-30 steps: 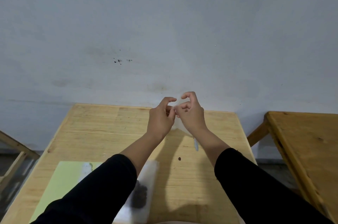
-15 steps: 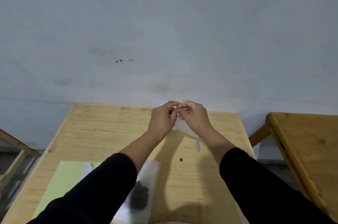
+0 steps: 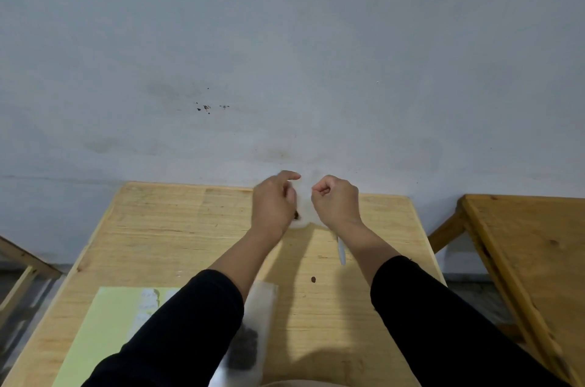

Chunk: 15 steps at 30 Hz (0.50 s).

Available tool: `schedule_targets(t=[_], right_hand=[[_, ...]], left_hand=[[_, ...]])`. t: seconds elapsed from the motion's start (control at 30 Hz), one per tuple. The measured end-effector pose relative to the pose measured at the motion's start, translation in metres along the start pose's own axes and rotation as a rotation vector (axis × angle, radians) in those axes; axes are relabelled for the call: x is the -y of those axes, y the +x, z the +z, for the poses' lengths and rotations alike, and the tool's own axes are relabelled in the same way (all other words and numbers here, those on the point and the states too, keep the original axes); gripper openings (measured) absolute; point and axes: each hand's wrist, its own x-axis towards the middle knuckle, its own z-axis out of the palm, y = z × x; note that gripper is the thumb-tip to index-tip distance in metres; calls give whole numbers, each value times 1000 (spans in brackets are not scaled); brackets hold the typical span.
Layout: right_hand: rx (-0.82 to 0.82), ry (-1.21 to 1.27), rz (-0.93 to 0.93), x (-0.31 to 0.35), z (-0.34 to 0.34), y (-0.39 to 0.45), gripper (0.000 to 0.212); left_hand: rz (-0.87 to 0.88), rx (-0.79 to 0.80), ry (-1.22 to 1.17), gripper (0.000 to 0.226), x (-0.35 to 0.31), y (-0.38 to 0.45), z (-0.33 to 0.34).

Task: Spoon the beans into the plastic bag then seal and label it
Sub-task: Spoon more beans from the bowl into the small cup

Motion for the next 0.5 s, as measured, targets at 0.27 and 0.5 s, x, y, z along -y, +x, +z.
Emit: schedule_targets(t=[0.27,0.5], right_hand=[[148,149,-30,-5,-12,4,24],[324,229,-58,-12,-16,-1,25]], left_hand=[[138,210,-145,32,8,5,-21],[182,523,-16,126,28,-5,-20]])
